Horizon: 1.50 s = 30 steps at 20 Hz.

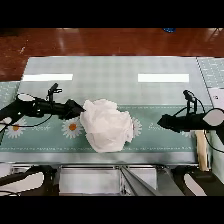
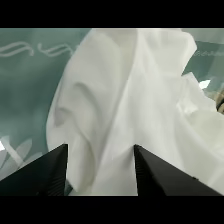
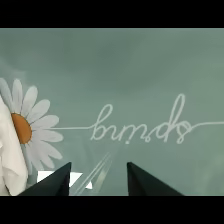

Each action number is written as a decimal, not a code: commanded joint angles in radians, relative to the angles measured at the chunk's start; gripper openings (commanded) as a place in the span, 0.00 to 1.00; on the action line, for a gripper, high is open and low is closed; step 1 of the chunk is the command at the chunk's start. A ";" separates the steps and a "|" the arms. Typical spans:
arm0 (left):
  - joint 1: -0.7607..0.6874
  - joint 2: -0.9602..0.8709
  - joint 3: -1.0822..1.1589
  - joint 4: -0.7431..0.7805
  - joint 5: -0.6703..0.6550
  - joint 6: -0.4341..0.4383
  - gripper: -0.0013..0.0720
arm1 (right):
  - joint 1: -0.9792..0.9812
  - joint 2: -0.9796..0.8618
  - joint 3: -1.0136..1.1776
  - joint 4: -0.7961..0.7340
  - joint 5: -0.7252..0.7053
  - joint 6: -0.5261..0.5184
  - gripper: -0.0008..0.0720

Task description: Fold the shirts.

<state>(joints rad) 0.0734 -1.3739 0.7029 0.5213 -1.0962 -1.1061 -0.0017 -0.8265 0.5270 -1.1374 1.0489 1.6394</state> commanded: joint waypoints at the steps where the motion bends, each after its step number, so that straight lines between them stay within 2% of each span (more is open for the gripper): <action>1: -0.023 -0.151 0.076 -0.115 -0.078 0.106 0.61 | 0.005 0.047 -0.079 0.084 0.012 -0.003 0.57; 2: -0.029 -0.170 0.103 -0.119 -0.120 0.134 0.27 | 0.032 0.047 -0.089 0.089 0.003 0.000 0.57; 3: -0.031 -0.184 0.135 -0.120 -0.168 0.161 0.13 | 0.069 0.043 -0.105 0.101 -0.016 0.008 0.57; 4: -0.030 -0.190 0.165 -0.120 -0.208 0.182 0.06 | 0.117 0.028 -0.122 0.130 -0.034 0.012 0.57; 7: -0.030 -0.188 0.227 -0.119 -0.235 0.189 0.04 | 0.261 -0.074 -0.134 0.234 -0.083 0.008 0.57; 9: -0.030 -0.188 0.249 -0.119 -0.236 0.186 0.04 | 0.336 -0.155 -0.134 0.341 -0.147 -0.034 0.57; 16: -0.030 -0.189 0.253 -0.119 -0.232 0.186 0.04 | 0.387 -0.410 -0.053 0.651 -0.256 -0.255 0.56; 17: -0.030 -0.189 0.253 -0.119 -0.232 0.186 0.04 | 0.387 -0.450 -0.024 0.685 -0.246 -0.294 0.43; 18: -0.030 -0.189 0.253 -0.119 -0.233 0.185 0.04 | 0.387 -0.479 0.006 0.701 -0.235 -0.331 0.22; 19: -0.029 -0.188 0.254 -0.119 -0.233 0.179 0.04 | 0.386 -0.496 0.045 0.701 -0.214 -0.370 0.04; 21: -0.011 -0.182 0.284 -0.120 -0.251 0.151 0.04 | 0.348 -0.481 0.162 0.633 -0.132 -0.402 0.04; 23: 0.030 -0.147 0.362 -0.140 -0.257 0.119 0.04 | 0.255 -0.422 0.346 0.468 -0.058 -0.322 0.03; 26: 0.103 -0.059 0.595 -0.208 -0.246 0.059 0.04 | 0.074 -0.330 0.762 0.249 0.030 -0.195 0.03; 30: 0.174 0.060 0.998 -0.202 -0.212 -0.016 0.04 | -0.091 -0.310 1.357 0.172 0.180 -0.165 0.03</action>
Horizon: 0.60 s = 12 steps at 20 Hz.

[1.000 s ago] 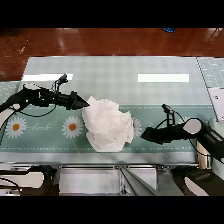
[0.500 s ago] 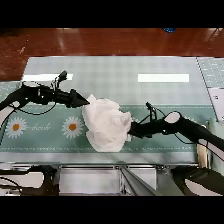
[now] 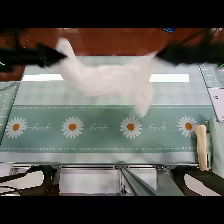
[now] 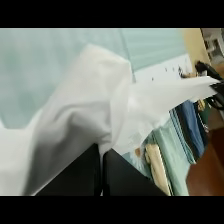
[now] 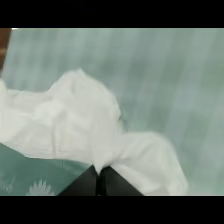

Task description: Fold the shirts.

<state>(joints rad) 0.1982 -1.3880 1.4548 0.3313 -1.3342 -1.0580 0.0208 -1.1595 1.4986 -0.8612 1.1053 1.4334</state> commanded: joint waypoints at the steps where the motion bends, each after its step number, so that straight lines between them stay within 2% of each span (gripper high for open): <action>1: 0.062 0.101 0.336 0.010 0.027 -0.085 0.04 | -0.135 0.023 0.504 -0.116 0.162 0.042 0.03; 3: 0.084 0.167 0.489 0.108 0.025 -0.126 0.04 | -0.159 0.044 0.666 -0.136 0.212 0.048 0.03; 5: 0.097 0.256 0.575 0.236 0.025 -0.159 0.04 | -0.164 0.126 0.667 -0.168 0.210 0.047 0.03; 12: 0.095 0.620 0.548 0.633 -0.012 -0.197 0.04 | -0.164 0.352 0.667 -0.401 0.334 0.062 0.03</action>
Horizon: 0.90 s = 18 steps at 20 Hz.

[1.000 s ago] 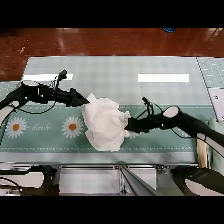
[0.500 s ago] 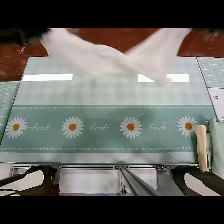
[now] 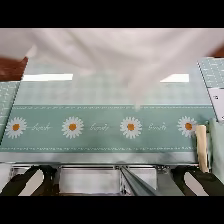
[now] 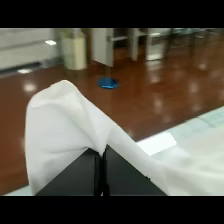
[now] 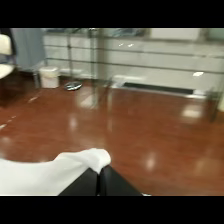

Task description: Fold the shirts.

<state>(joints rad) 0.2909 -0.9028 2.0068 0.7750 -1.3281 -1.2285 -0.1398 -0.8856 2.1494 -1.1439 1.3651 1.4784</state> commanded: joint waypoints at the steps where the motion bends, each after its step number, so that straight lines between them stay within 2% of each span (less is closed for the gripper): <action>1: 0.002 0.183 -0.037 0.225 -0.032 -0.043 0.04 | -0.004 0.096 0.011 -0.150 0.107 0.031 0.03; 4: 0.002 0.306 -0.217 0.247 -0.042 -0.051 0.04 | -0.004 0.168 -0.150 -0.199 0.137 0.065 0.03; 7: 0.001 0.357 -0.494 0.281 -0.023 -0.054 0.04 | -0.004 0.187 -0.381 -0.159 0.132 0.067 0.04; 10: 0.002 0.356 -0.818 0.273 -0.017 -0.086 0.04 | -0.004 0.158 -0.626 -0.160 0.029 0.066 0.03; 12: 0.002 0.353 -1.027 0.272 -0.017 -0.086 0.04 | -0.004 0.093 -0.745 -0.158 -0.060 0.065 0.04; 15: 0.001 0.328 -1.318 0.229 0.002 -0.072 0.04 | -0.004 -0.114 -0.773 -0.122 -0.145 0.035 0.04; 18: 0.002 0.242 -1.514 0.143 0.166 0.005 0.04 | -0.004 -0.345 -0.773 -0.031 -0.258 0.029 0.04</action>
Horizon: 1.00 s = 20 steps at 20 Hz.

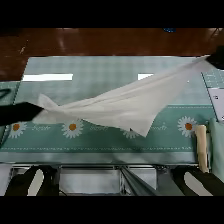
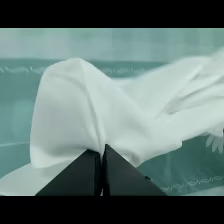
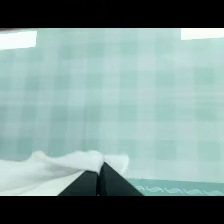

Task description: Fold the shirts.

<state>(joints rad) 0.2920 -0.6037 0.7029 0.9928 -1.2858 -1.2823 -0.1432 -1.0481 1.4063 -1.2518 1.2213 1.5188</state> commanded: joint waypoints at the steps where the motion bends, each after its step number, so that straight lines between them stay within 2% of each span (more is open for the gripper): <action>1: 0.000 -0.113 -0.240 -0.101 0.198 0.077 0.04 | 0.000 -0.260 -0.030 0.121 -0.137 -0.012 0.04; 4: 0.000 -0.339 -0.229 -0.233 0.321 0.175 0.04 | 0.000 -0.435 -0.030 0.245 -0.169 -0.002 0.04; 6: 0.000 -0.500 -0.186 -0.323 0.328 0.227 0.04 | 0.000 -0.501 -0.030 0.292 -0.177 0.038 0.10; 7: 0.001 -0.571 -0.149 -0.340 0.319 0.226 0.14 | -0.004 -0.515 -0.030 0.302 -0.176 0.056 0.22; 8: 0.002 -0.632 -0.097 -0.338 0.287 0.221 0.49 | -0.014 -0.515 -0.029 0.309 -0.170 0.075 0.50; 9: 0.015 -0.686 -0.023 -0.338 0.216 0.220 0.71 | -0.036 -0.510 -0.013 0.315 -0.129 0.074 0.58; 12: 0.121 -0.728 0.213 -0.320 -0.014 0.223 0.71 | -0.149 -0.449 0.055 0.274 0.052 -0.013 0.58; 14: 0.233 -0.689 0.316 -0.320 -0.056 0.212 0.71 | -0.237 -0.353 0.040 0.095 0.093 -0.037 0.58; 16: 0.346 -0.646 0.337 -0.319 -0.036 0.175 0.71 | -0.325 -0.272 -0.034 -0.015 0.080 0.034 0.58; 18: 0.412 -0.640 0.297 -0.324 -0.036 0.093 0.71 | -0.389 -0.193 -0.191 -0.010 0.033 0.033 0.57; 20: 0.392 -0.664 0.226 -0.340 -0.078 0.096 0.71 | -0.394 -0.120 -0.401 0.035 -0.043 0.010 0.57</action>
<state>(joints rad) 0.6407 -1.2575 0.9646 0.6704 -1.3148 -1.1446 -0.4835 -1.2667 1.2087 -1.2011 1.2427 1.5387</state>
